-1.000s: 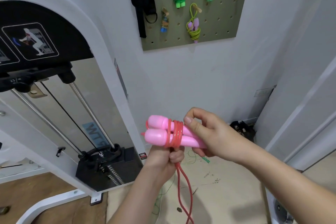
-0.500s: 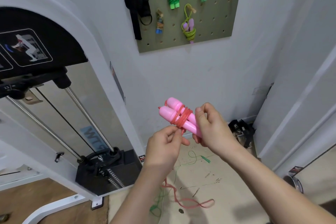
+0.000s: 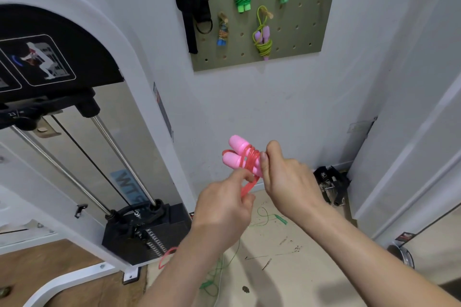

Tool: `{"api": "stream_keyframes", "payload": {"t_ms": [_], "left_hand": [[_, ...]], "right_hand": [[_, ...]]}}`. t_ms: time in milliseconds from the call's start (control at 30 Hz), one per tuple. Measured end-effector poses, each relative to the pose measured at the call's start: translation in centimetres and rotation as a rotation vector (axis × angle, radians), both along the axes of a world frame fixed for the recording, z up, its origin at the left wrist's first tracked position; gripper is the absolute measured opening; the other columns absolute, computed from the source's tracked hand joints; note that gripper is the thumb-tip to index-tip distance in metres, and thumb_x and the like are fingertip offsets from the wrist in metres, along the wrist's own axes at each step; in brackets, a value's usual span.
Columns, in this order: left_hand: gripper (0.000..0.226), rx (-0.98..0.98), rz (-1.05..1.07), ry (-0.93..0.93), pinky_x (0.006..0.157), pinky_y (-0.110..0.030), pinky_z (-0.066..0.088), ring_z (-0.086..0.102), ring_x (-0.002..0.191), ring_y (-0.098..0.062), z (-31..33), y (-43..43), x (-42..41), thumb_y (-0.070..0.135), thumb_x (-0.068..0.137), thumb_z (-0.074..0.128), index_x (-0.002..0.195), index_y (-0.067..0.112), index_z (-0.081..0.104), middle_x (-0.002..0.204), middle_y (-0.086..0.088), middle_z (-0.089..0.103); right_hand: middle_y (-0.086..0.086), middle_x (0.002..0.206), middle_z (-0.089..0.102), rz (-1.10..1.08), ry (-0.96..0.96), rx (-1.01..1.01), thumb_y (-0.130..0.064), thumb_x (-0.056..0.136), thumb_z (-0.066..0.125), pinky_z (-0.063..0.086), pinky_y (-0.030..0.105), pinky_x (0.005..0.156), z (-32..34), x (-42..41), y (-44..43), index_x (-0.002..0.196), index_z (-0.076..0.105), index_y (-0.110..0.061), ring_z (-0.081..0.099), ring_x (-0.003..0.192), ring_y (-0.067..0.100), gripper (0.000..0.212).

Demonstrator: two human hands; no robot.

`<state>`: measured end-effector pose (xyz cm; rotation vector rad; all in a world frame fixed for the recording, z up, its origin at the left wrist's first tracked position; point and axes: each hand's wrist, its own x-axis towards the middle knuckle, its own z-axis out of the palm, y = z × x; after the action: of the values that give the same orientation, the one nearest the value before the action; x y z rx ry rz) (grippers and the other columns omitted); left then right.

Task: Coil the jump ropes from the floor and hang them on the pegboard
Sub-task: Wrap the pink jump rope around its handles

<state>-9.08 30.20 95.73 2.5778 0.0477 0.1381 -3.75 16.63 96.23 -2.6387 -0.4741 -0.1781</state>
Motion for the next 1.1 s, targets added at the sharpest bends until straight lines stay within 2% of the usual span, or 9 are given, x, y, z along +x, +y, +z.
{"api": "stream_keyframes", "payload": {"t_ms": [100,200,333,400,567,767,900,1000,1100], "left_hand": [[0.027,0.468,-0.162,-0.272,0.045,-0.027,0.04,0.061,0.061,-0.02,0.2,0.8,0.3,0.019,0.074,0.071,0.096,0.033,0.063,0.071,0.006,0.063],[0.028,0.526,-0.316,-0.405,0.036,-0.026,0.041,0.057,0.056,-0.018,0.0,1.9,1.1,0.012,0.061,0.081,0.081,0.027,0.068,0.069,0.009,0.061],[0.007,0.626,-0.41,-0.461,0.04,-0.023,0.027,0.053,0.067,-0.014,1.7,3.2,1.7,0.023,0.079,0.073,0.08,0.027,0.067,0.077,0.011,0.063],[0.015,0.632,-0.437,-0.491,0.044,-0.022,0.022,0.051,0.068,-0.012,2.4,3.5,2.1,0.031,0.089,0.057,0.079,0.028,0.068,0.075,0.012,0.063],[0.022,0.25,-0.53,-0.303,0.061,-0.026,0.048,0.056,0.075,-0.006,3.6,4.5,2.7,0.04,0.089,0.051,0.095,0.033,0.071,0.088,0.019,0.069],[0.007,-0.302,-0.416,0.038,0.081,-0.036,0.053,0.069,0.081,-0.007,4.0,4.0,3.2,0.018,0.081,0.073,0.086,0.022,0.076,0.082,0.007,0.074],[0.013,-0.682,-0.435,0.182,0.065,-0.03,0.047,0.059,0.068,-0.02,3.6,4.8,4.0,0.02,0.082,0.07,0.075,0.01,0.073,0.072,-0.009,0.067],[0.03,-1.036,-0.479,0.403,0.058,-0.025,0.043,0.055,0.056,-0.021,2.5,5.4,4.0,0.033,0.07,0.077,0.07,0.003,0.07,0.063,-0.013,0.061],[0.043,-1.311,-0.499,0.453,0.052,-0.022,0.049,0.06,0.054,-0.02,1.4,4.6,3.8,0.038,0.058,0.087,0.077,0.003,0.07,0.069,-0.016,0.063]], "right_hand": [[0.014,0.081,0.063,0.026,0.032,-0.082,-0.033,0.103,0.026,0.031,0.038,0.056,0.1,0.9,-0.6,0.091,0.026,-0.019,0.051,0.069,0.037,0.019],[0.006,0.071,0.05,0.093,0.077,-0.153,-0.036,0.103,0.024,0.036,0.038,0.056,0.4,1.2,-0.9,0.09,0.03,-0.019,0.046,0.067,0.034,0.022],[0.002,0.07,0.048,0.22,0.16,-0.167,-0.041,0.103,0.024,0.033,0.035,0.056,1.6,1.0,-0.7,0.085,0.034,-0.021,0.047,0.066,0.029,0.029],[-0.002,0.066,0.045,0.282,0.19,-0.177,-0.04,0.103,0.026,0.032,0.034,0.054,2.3,0.7,-0.6,0.082,0.034,-0.022,0.046,0.063,0.025,0.029],[-0.001,0.051,0.059,0.358,0.305,-0.06,-0.035,0.102,0.034,0.051,0.038,0.06,4.0,0.6,-1.0,0.075,0.044,-0.02,0.061,0.05,0.019,0.033],[-0.001,0.05,0.059,0.416,0.163,-0.048,-0.037,0.095,0.048,0.043,0.028,0.051,5.6,0.9,-1.2,0.059,0.051,-0.017,0.057,0.048,0.011,0.042],[-0.005,0.041,0.041,0.406,0.104,0.246,-0.034,0.094,0.056,0.03,0.024,0.045,5.3,0.8,-0.7,0.05,0.044,-0.012,0.036,0.042,0.01,0.051],[-0.009,0.043,0.041,0.472,0.233,0.486,-0.027,0.096,0.057,0.031,0.02,0.043,5.6,0.2,0.0,0.054,0.048,-0.008,0.037,0.041,0.004,0.047],[-0.007,0.042,0.046,0.481,0.397,0.693,-0.022,0.095,0.056,0.03,0.018,0.037,6.2,-0.4,0.4,0.057,0.047,-0.013,0.042,0.036,0.007,0.04]]}}
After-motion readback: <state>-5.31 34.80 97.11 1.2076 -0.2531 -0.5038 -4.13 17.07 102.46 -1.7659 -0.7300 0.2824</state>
